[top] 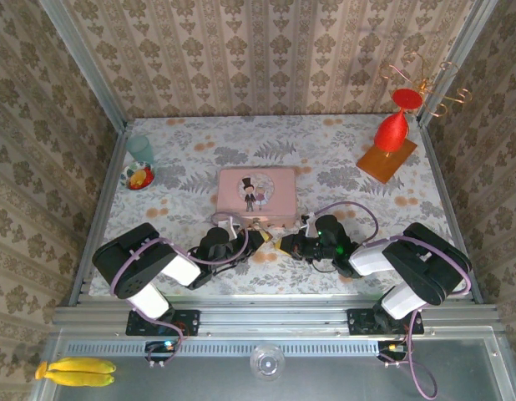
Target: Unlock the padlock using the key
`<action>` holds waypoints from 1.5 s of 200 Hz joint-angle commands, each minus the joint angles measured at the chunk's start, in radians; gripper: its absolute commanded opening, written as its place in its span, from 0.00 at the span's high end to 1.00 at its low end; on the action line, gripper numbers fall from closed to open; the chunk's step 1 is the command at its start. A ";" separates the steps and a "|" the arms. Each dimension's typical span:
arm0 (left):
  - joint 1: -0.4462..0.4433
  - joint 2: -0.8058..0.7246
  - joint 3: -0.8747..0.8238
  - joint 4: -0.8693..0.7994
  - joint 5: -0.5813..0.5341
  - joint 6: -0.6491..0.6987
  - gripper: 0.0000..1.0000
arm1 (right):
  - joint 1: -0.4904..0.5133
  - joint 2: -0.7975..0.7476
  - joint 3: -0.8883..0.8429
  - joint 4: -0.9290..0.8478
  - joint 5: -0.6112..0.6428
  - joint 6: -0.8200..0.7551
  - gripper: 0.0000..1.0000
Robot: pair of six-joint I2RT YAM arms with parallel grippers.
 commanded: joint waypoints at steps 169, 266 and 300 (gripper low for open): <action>-0.014 -0.097 0.017 0.133 0.067 -0.003 1.00 | -0.025 0.084 -0.025 0.203 0.022 0.065 1.00; -0.012 -0.096 0.016 0.133 0.069 -0.004 1.00 | -0.050 0.158 -0.022 0.313 -0.006 0.121 1.00; -0.012 -0.090 0.018 0.133 0.072 -0.004 1.00 | -0.055 0.175 -0.021 0.351 -0.014 0.140 1.00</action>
